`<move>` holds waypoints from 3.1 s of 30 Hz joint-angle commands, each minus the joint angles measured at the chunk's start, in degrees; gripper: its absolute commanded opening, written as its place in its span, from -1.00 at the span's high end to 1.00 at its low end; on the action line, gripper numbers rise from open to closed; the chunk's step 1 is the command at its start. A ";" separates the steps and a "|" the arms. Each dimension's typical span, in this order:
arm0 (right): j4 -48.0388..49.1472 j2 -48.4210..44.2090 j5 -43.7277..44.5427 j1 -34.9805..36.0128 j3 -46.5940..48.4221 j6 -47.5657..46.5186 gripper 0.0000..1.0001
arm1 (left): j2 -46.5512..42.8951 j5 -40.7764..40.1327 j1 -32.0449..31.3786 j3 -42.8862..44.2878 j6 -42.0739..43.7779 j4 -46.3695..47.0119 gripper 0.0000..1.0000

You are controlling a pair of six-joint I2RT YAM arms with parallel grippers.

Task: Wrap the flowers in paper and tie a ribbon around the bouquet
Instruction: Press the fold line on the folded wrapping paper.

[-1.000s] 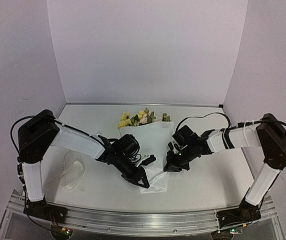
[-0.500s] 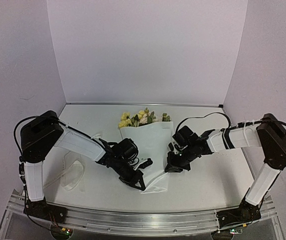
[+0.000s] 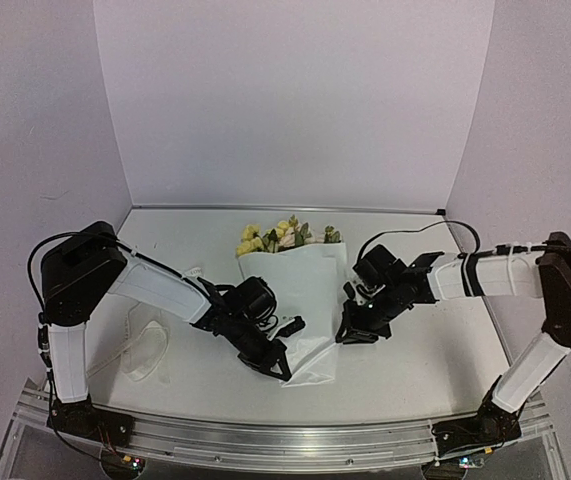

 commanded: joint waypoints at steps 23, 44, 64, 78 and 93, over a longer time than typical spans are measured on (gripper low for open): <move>16.16 8.45 0.42 4.10 -2.08 13.23 0.70 | -2.72 -5.53 -0.49 -0.84 1.38 -2.56 0.91; 18.64 9.13 0.35 4.09 -5.96 12.42 0.72 | -0.40 4.43 10.94 0.97 -7.83 7.43 0.70; 19.06 9.31 -1.56 4.07 -7.38 11.12 0.72 | 6.38 0.56 20.26 4.31 -17.11 10.25 0.67; 20.08 9.43 -2.30 4.06 -8.30 10.45 0.72 | 11.44 -1.96 27.42 11.44 -21.13 7.47 0.66; 20.98 8.86 -2.81 3.59 -9.81 10.40 0.72 | 21.49 -0.86 36.34 33.07 -15.62 -4.51 0.64</move>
